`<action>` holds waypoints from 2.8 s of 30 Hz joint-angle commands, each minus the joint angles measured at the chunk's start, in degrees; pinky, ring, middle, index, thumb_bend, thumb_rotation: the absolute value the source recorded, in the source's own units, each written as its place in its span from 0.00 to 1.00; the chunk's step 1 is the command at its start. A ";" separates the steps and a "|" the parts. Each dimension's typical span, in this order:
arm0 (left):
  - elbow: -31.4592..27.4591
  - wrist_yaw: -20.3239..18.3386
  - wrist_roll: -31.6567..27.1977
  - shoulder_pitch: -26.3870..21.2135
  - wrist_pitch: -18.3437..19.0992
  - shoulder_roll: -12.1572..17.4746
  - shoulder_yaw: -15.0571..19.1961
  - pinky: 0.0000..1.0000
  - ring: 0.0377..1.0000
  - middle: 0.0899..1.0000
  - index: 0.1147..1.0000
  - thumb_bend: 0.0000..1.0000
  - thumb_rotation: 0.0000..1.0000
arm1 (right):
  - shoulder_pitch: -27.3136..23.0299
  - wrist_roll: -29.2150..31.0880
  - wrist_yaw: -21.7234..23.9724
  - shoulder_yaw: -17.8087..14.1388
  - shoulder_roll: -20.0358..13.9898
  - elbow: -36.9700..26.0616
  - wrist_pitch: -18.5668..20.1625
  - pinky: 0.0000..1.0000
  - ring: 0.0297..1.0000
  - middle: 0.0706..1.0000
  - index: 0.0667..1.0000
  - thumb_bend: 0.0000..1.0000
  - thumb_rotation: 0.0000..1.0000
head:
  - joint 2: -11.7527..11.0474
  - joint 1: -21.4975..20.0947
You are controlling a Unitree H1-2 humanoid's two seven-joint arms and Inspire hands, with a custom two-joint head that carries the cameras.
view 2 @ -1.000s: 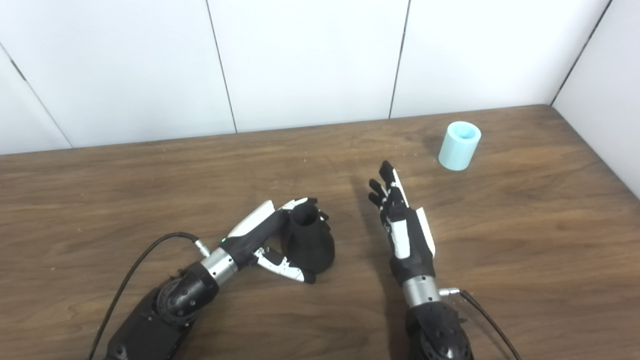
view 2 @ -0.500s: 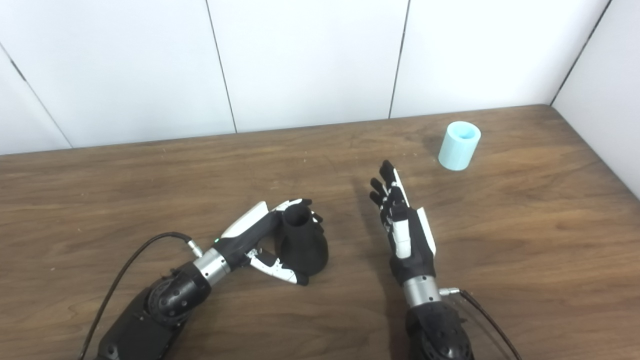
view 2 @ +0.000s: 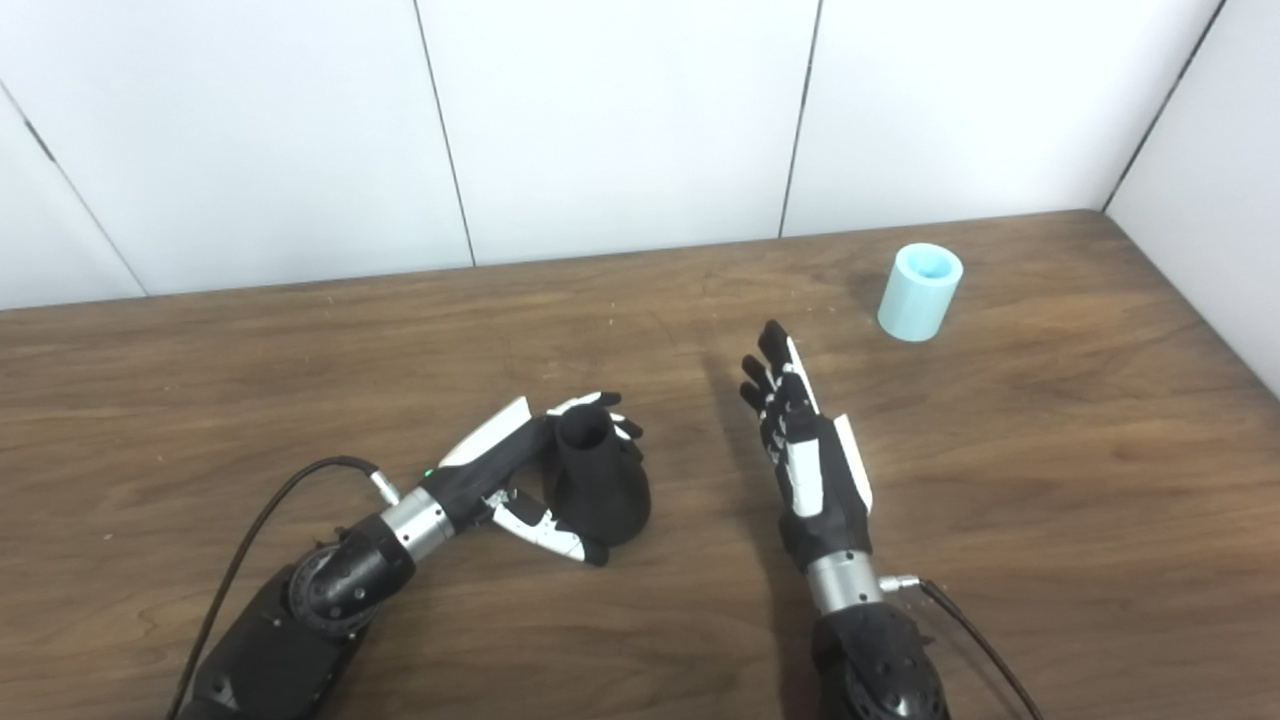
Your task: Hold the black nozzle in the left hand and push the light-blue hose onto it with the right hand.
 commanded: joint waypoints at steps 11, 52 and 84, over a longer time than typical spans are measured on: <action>6.39 -4.38 0.72 9.89 15.18 2.84 0.84 1.00 1.00 0.81 0.41 0.52 0.06 | 0.99 1.04 0.99 0.31 -0.30 1.53 -3.11 0.95 0.98 1.00 1.00 0.74 1.00 | 0.30 -0.27; 1.53 0.78 11.55 10.04 16.15 4.74 -4.07 1.00 0.99 0.79 0.41 0.52 0.07 | 1.05 0.37 0.46 0.79 -0.03 0.94 -2.37 0.96 0.97 1.00 1.00 0.73 1.00 | 0.70 -0.64; 10.58 4.53 9.13 9.40 9.06 5.28 -4.30 1.00 0.99 0.78 0.41 0.52 0.06 | 1.14 -0.96 -0.92 0.87 1.31 4.64 -6.61 0.93 0.96 1.00 1.00 0.69 1.00 | -6.75 -5.60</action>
